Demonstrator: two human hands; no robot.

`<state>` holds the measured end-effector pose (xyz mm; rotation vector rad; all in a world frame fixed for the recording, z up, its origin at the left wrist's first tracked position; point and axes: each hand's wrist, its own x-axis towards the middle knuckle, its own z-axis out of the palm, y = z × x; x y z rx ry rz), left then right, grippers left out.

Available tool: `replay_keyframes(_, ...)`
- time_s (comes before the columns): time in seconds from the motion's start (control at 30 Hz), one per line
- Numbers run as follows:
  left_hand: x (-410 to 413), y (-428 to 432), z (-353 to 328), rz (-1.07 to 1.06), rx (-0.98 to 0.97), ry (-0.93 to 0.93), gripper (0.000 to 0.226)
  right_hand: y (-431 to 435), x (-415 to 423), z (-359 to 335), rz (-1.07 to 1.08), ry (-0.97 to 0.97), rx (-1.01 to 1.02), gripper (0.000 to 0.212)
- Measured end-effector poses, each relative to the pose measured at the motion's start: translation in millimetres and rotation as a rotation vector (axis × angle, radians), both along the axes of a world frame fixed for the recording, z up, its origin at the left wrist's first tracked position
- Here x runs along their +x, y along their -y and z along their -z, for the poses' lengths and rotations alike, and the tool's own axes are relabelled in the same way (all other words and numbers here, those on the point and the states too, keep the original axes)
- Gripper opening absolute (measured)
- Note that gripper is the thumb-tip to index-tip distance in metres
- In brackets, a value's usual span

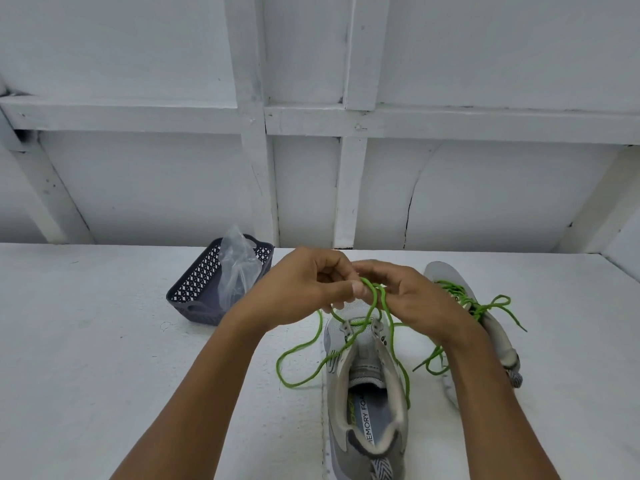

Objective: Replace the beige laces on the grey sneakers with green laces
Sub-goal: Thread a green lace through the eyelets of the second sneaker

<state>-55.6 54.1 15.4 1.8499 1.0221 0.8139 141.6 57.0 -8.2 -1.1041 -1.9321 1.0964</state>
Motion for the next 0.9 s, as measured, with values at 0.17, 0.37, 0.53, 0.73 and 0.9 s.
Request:
replay_keyframes(0.17,1,1,0,-0.021,0.027,0.058,0.005,0,2,0,0.043,0.034,-0.002,0.015)
replay_keyframes(0.37,2,5,17,-0.009,0.806,-0.258,0.054,1,1,-5,0.087,-0.031,-0.048,0.028)
replay_keyframes(0.53,8,-6,35,-0.323,1.166,-0.407,0.093,0,-1,-3,0.128,-0.146,-0.086,0.026)
replay_keyframes(0.73,2,-5,40,-0.025,0.023,0.004,0.045,-5,0,-2,0.226,-0.13,-0.033,0.024)
replay_keyframes(0.9,18,17,38,0.076,-0.233,0.19,0.04,-5,-5,-1,0.276,-0.026,0.025,0.023)
